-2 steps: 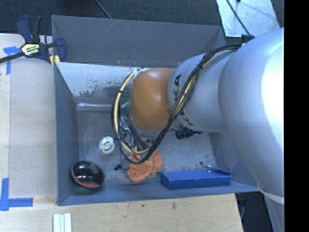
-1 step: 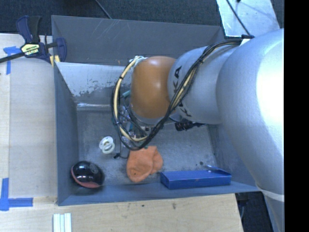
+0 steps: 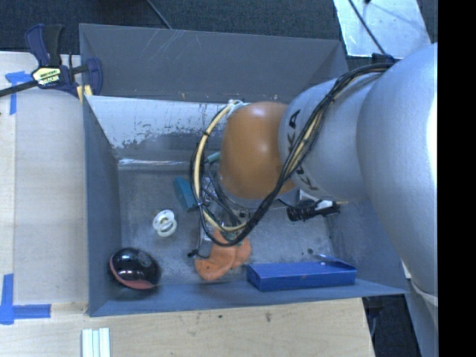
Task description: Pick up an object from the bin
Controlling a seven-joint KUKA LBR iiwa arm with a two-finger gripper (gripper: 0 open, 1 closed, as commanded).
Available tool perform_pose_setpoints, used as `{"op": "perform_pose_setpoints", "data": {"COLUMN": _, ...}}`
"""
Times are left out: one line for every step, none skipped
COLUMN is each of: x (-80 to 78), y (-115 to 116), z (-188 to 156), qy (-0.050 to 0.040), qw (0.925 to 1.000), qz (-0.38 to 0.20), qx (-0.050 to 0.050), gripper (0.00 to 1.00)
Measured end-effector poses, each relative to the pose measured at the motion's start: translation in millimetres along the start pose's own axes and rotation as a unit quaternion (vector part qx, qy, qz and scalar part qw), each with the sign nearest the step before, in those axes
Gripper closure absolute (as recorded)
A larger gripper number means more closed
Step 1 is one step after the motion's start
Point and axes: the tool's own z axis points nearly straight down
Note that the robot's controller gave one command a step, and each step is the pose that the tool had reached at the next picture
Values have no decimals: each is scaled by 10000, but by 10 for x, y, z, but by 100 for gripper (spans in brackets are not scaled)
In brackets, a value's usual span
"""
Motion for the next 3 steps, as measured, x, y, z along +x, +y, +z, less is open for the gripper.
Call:
{"op": "perform_pose_setpoints", "data": {"x": 169, "y": -69, "z": -3, "qy": 26, "qw": 10000, "qz": -95, "qx": 14, "gripper": 0}}
{"op": "perform_pose_setpoints", "data": {"x": 16, "y": -212, "z": -14, "qy": 2, "qw": 10000, "qz": 41, "qx": 2, "gripper": 0}}
{"op": "perform_pose_setpoints", "data": {"x": 7, "y": -246, "z": -1, "qy": -3, "qw": 10000, "qz": 94, "qx": 2, "gripper": 0}}
